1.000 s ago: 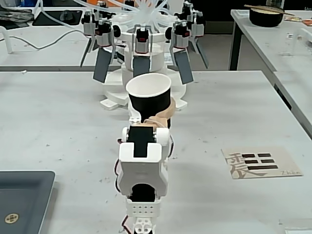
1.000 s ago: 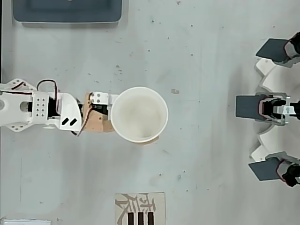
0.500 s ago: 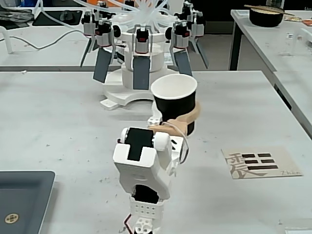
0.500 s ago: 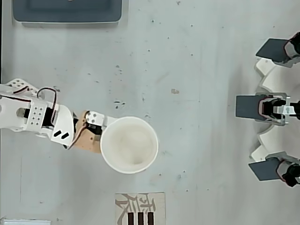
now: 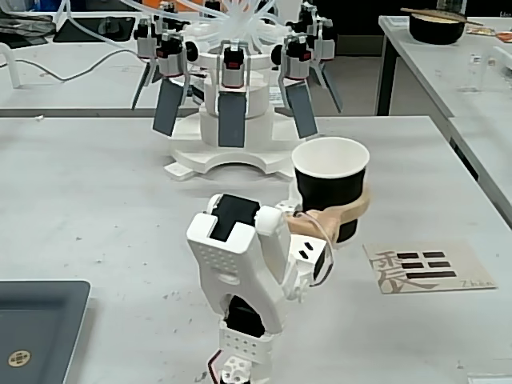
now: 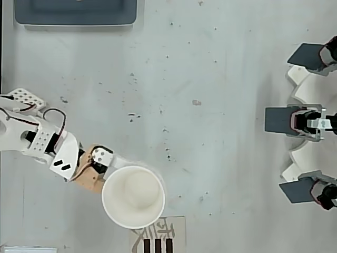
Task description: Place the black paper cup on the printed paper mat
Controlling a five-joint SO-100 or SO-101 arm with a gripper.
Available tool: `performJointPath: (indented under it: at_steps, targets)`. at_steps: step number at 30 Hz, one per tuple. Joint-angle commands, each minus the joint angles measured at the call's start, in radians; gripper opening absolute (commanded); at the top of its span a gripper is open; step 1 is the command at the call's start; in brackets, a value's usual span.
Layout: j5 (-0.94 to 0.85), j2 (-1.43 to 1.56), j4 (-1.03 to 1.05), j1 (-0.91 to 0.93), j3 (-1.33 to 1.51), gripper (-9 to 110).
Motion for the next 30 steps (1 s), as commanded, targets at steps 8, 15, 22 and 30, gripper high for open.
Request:
performJointPath:
  at_steps: [8,15,22,30]
  targets:
    - [0.049,-0.124,-0.021,0.141,-0.161,7]
    - [0.051,-0.239,0.003,0.206,-0.290,7]
    - [0.038,-0.376,0.012,0.250,-0.425,8]
    - [0.029,-0.525,0.054,0.281,-0.609,8]
